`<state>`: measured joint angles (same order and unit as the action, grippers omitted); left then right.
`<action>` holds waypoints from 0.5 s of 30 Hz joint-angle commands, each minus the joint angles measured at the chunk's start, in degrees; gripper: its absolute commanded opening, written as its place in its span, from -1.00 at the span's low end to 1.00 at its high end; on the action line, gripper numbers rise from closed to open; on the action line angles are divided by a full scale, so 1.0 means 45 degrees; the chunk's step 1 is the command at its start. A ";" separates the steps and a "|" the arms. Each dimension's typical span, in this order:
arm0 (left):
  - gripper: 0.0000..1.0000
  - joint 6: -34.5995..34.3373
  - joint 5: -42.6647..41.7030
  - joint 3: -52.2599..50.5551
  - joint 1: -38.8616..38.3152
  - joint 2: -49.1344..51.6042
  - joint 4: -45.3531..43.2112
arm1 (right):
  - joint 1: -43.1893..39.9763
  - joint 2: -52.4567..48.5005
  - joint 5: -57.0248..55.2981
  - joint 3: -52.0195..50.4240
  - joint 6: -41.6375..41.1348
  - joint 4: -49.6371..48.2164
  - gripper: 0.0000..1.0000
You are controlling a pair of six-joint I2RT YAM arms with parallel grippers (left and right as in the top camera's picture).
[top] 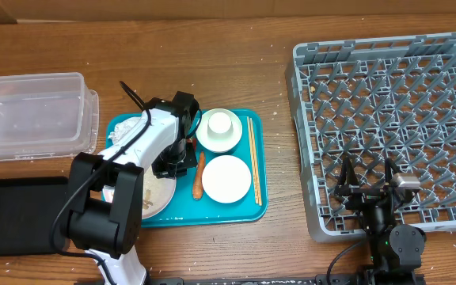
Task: Sort waste into correct bins and load items into the dishwasher
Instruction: 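Lift the white plate with the left gripper off the tray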
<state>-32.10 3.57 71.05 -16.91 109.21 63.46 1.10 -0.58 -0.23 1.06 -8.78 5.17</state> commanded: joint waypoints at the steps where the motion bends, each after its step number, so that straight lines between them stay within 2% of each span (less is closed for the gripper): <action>1: -0.92 -0.0495 0.0015 0.0627 -0.0034 0.0063 0.0461 | -0.0073 0.0092 -0.0034 -0.0131 0.0053 -0.0078 1.00; 8: -0.92 -0.0733 0.0695 0.1146 -0.0034 0.0063 0.1637 | -0.0073 0.0092 -0.0034 -0.0131 0.0053 -0.0078 1.00; 15: -0.92 -0.1069 0.1307 0.2618 -0.0034 0.0063 0.3415 | -0.0073 0.0092 -0.0034 -0.0131 0.0053 -0.0078 1.00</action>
<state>-34.85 5.43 78.56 -16.91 109.27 76.40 1.10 -0.58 -0.25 1.06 -8.78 5.19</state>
